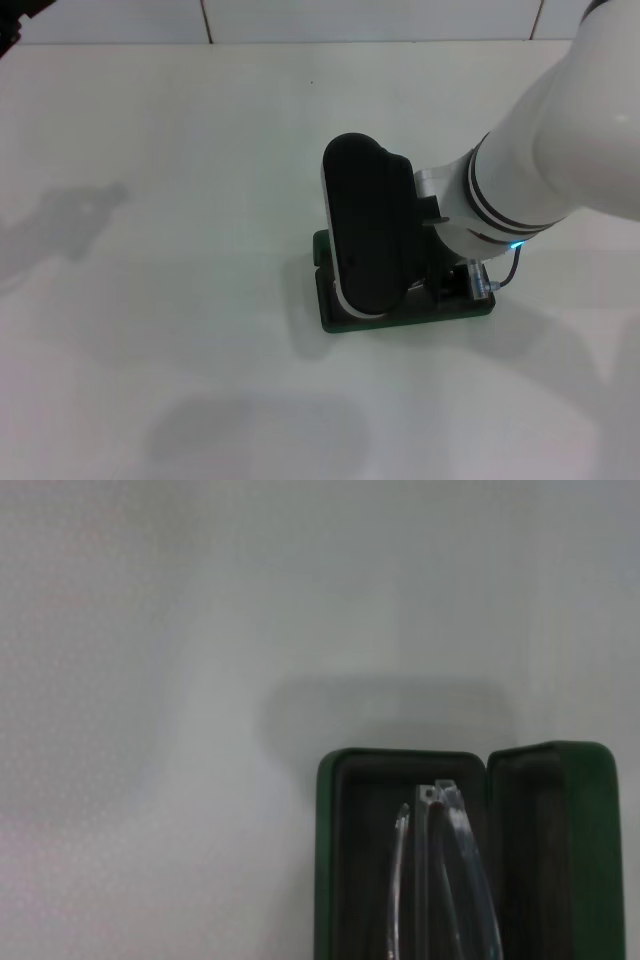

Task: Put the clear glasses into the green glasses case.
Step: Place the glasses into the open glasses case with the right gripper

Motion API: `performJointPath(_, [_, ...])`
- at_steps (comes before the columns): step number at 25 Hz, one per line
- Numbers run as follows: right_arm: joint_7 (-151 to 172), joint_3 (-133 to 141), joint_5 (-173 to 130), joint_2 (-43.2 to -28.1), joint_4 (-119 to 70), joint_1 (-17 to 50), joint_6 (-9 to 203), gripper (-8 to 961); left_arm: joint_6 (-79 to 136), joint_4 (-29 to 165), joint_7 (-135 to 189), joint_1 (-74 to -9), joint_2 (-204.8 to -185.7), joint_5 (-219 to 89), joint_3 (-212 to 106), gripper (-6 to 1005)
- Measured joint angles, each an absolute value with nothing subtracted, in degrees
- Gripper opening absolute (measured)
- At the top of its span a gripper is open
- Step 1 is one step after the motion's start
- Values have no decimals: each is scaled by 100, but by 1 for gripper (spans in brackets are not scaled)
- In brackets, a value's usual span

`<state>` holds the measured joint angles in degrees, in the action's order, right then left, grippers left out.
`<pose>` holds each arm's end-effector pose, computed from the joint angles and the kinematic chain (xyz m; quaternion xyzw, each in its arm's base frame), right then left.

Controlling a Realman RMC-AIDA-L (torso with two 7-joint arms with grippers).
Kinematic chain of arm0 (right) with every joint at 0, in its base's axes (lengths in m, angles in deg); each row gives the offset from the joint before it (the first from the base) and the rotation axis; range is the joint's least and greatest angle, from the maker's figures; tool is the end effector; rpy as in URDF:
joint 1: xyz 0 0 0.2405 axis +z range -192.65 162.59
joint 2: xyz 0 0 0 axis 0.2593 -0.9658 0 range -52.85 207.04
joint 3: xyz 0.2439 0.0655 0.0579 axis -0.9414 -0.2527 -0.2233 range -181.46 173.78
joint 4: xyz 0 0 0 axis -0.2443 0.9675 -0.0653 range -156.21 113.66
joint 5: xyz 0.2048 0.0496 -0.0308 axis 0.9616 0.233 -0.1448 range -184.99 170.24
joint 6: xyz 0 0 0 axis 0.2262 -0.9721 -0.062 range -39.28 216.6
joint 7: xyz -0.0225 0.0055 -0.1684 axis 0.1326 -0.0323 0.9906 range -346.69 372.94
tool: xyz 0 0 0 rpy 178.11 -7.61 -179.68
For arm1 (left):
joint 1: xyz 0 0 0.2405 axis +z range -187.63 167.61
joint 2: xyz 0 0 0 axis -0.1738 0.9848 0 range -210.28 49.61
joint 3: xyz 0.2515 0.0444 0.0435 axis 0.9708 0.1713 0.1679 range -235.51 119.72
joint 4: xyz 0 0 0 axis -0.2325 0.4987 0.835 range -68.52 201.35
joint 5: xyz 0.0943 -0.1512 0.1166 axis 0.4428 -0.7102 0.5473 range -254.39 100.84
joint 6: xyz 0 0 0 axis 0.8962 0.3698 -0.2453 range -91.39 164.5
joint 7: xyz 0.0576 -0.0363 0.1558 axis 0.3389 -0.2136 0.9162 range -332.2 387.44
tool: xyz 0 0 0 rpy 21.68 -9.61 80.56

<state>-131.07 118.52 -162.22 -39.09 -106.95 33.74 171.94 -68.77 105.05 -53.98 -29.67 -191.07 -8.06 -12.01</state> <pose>0.0905 0.3277 -0.1091 -0.9216 -0.1487 -0.3285 0.1434 -0.2372 0.3131 0.1114 -0.8191 -0.1419 -0.5219 0.1909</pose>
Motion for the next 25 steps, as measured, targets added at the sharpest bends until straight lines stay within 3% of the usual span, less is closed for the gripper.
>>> performJointPath(25, [-13403, 12044, -16225, -3909, -10622, 3366, 17110, 117, -6894, 10465, -5366, -2937, -19107, -805, -1202, 53])
